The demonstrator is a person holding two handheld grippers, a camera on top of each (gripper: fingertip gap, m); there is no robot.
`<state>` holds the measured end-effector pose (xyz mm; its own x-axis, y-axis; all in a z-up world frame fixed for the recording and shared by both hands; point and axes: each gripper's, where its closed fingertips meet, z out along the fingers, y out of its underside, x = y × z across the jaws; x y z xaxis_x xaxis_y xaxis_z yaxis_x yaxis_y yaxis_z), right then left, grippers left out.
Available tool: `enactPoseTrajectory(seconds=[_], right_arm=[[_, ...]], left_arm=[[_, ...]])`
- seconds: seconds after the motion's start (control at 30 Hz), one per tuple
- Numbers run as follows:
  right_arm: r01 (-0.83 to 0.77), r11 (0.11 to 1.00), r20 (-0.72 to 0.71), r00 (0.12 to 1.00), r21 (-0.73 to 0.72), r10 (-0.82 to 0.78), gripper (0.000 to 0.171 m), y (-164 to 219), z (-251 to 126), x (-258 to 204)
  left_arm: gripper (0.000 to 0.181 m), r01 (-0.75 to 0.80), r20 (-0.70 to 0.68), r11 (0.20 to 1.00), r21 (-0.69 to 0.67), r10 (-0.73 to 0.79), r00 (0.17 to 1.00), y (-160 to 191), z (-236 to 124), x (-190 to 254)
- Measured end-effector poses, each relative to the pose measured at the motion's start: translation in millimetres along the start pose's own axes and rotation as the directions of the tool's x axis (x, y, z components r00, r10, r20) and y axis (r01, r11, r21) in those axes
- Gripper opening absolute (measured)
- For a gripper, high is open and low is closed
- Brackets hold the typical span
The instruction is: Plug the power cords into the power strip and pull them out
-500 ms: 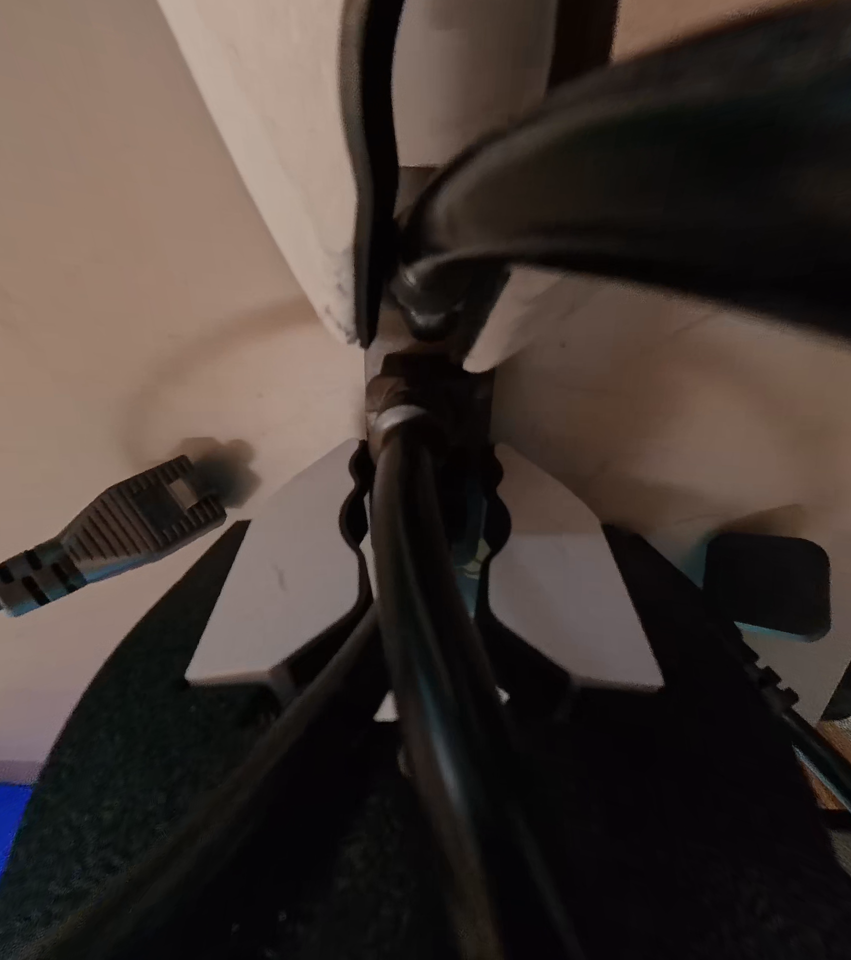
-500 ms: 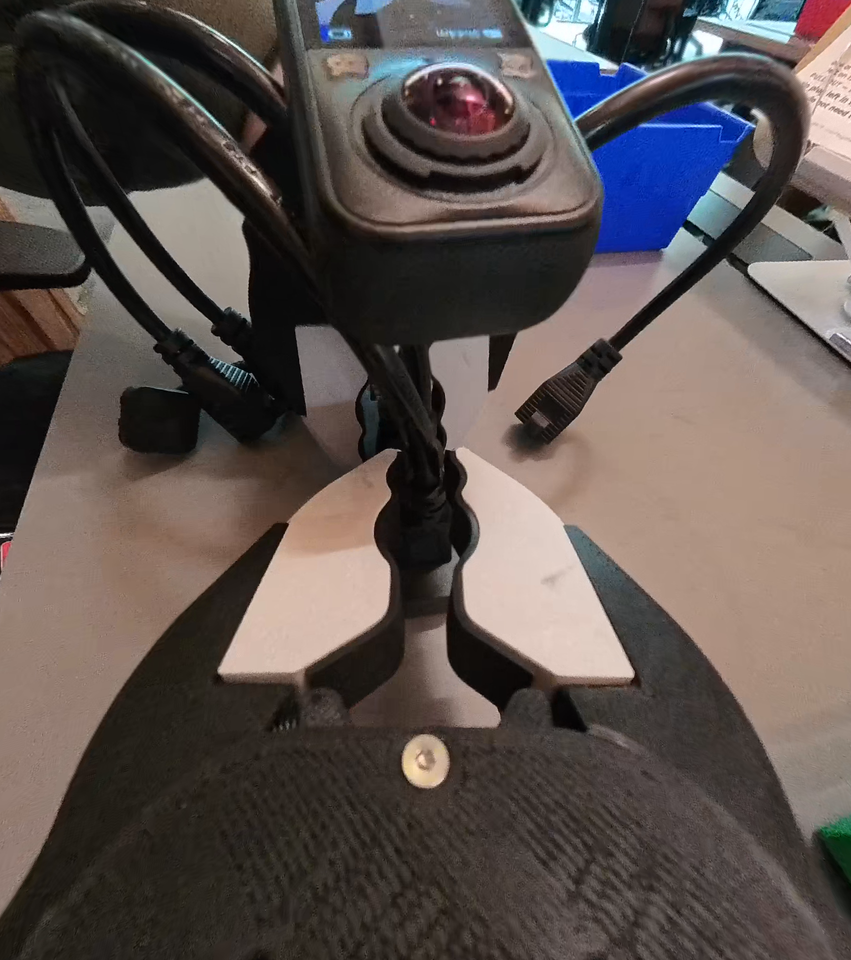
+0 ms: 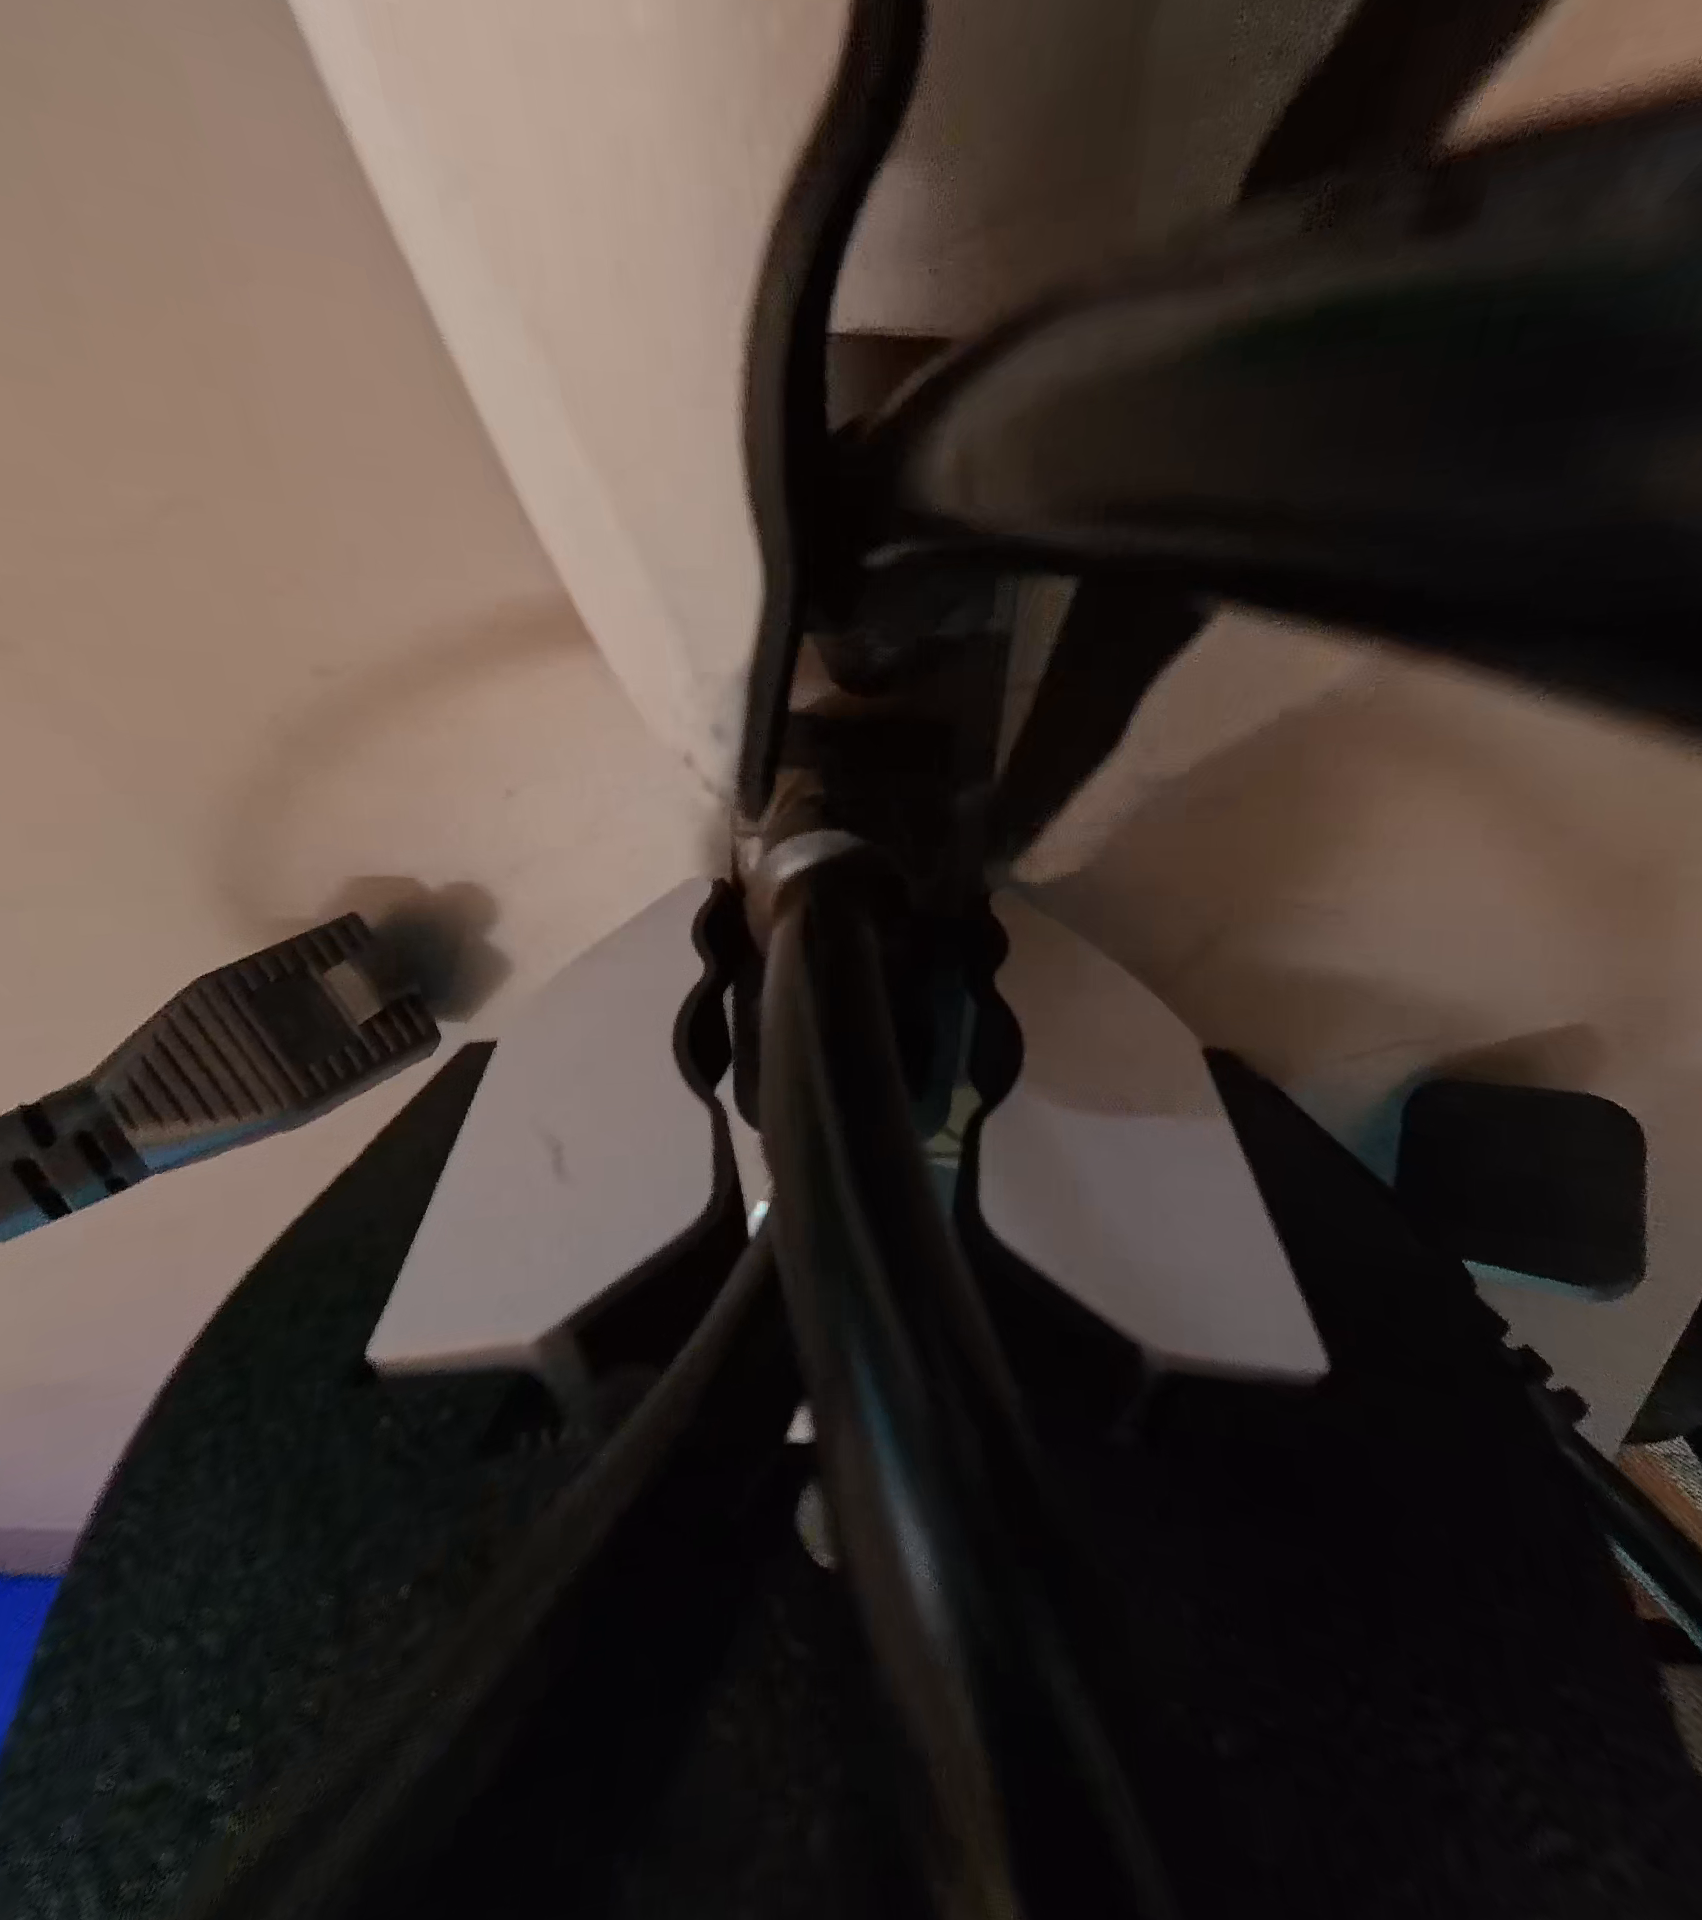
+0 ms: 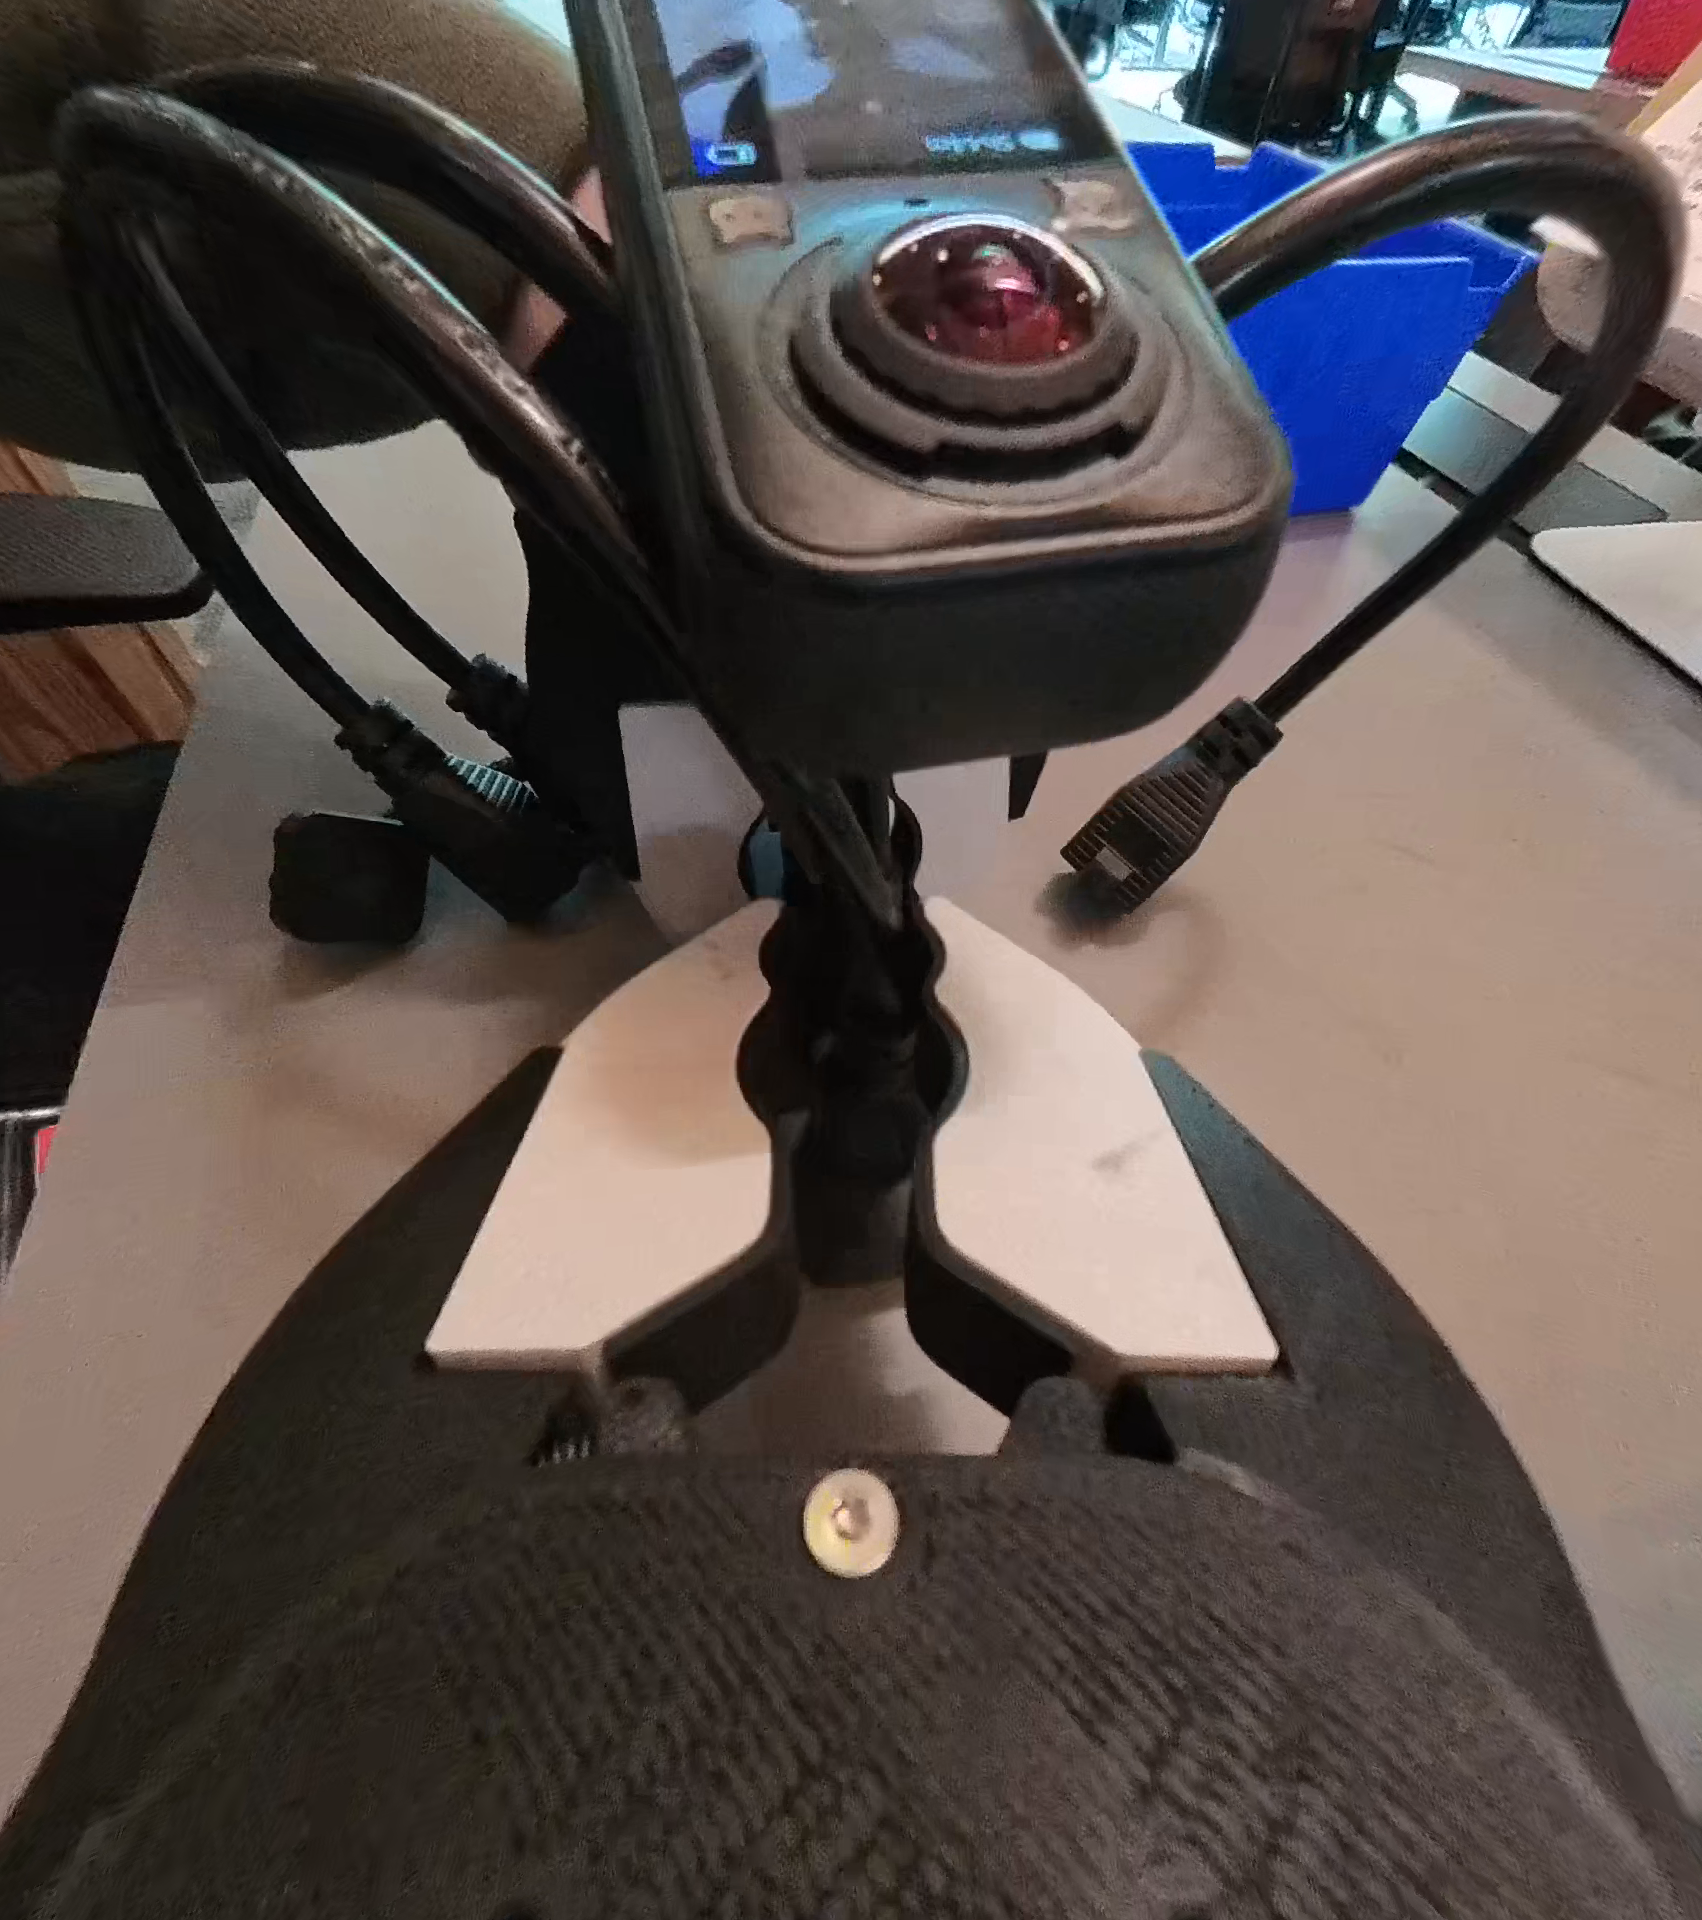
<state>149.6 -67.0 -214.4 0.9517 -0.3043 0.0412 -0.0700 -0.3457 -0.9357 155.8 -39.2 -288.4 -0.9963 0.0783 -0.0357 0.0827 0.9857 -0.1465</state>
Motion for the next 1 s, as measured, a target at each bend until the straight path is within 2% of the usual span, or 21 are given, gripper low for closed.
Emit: enactPoseTrajectory(seconds=[0.33,0.53,0.7,0.83,1.0], right_arm=[[0.057,0.997,-0.019,0.998,-0.045,-0.058,0.016,2.1,0.9,2.2],[0.045,0.999,0.002,0.999,-0.003,-0.045,0.011,0.5,-8.7,4.5],[0.038,0.999,0.023,0.999,0.018,-0.038,0.014,1.8,-14.2,4.5],[0.068,0.997,0.016,0.998,-0.046,-0.067,0.018,14.8,-20.1,7.6],[0.046,0.999,0.034,0.998,0.002,-0.046,0.016,13.7,-19.0,6.4]], left_arm=[[0.044,0.016,-0.012,1.0,0.017,-0.016,1.0,-0.9,1.2,0.1],[0.044,0.025,-0.011,0.999,0.033,-0.025,1.0,-1.6,1.4,0.4],[0.044,0.02,-0.014,0.999,0.028,-0.02,1.0,-1.7,1.5,0.3],[0.044,0.019,-0.016,0.999,0.031,-0.019,1.0,-1.8,1.6,0.3],[0.044,0.018,-0.019,1.0,0.023,-0.017,1.0,-1.7,1.7,0.3]])
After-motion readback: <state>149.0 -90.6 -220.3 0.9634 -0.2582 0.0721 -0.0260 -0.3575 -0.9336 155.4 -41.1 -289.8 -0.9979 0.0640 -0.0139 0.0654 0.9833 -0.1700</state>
